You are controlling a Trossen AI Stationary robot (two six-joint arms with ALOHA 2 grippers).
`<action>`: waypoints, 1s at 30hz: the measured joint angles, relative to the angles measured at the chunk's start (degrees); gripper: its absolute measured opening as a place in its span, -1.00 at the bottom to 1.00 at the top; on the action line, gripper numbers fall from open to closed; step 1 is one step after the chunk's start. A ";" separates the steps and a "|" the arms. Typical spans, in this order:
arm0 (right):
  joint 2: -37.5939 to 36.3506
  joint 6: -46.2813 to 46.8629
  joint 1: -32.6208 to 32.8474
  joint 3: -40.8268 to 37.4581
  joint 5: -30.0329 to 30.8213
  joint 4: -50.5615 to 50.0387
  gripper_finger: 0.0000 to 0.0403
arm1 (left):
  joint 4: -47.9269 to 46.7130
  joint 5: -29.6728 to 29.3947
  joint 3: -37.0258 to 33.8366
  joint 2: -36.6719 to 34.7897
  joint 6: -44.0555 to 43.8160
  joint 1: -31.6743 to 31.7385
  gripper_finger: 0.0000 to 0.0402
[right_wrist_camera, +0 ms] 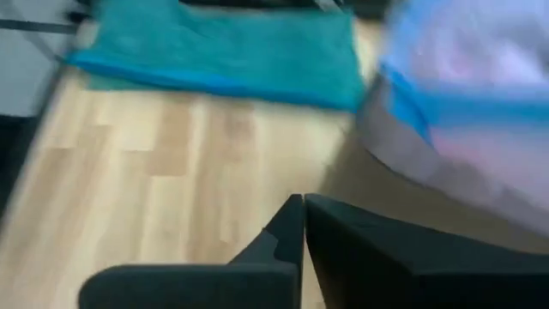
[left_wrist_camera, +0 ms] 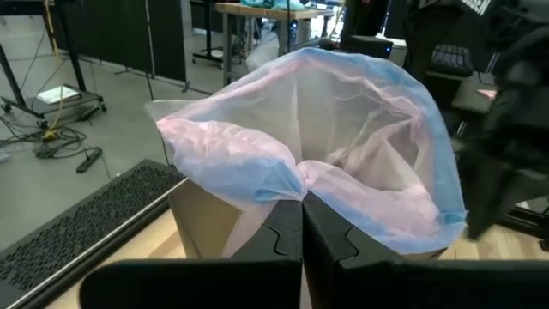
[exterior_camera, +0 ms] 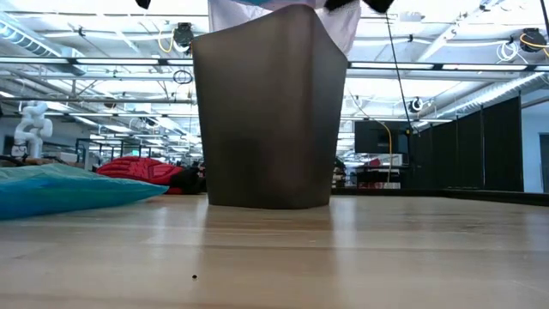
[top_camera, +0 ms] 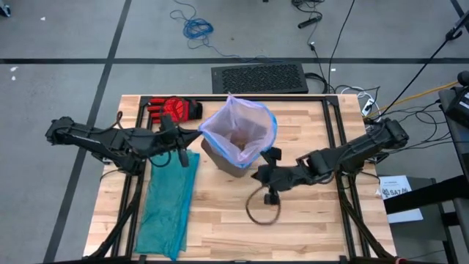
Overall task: Place trash/remove bag and relplace
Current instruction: Remove the pink trash bag from the black trash bin
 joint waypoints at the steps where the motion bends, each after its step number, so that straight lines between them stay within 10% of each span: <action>1: 0.00 -1.34 1.14 1.07 -0.02 0.07 -0.93 | -0.01 0.22 0.00 0.00 -0.01 0.00 -1.00; 18: 5.63 -22.14 4.13 5.36 21.04 2.90 -0.06 | 1.20 0.59 0.00 0.02 0.00 0.00 -1.00; 24: 7.63 -26.27 1.34 5.36 27.49 4.96 -0.27 | 1.36 0.59 0.00 0.02 0.04 0.00 -1.00; 30: 7.81 -28.42 1.05 5.92 26.87 4.32 -0.93 | 1.39 0.61 0.01 0.02 0.27 0.00 -1.00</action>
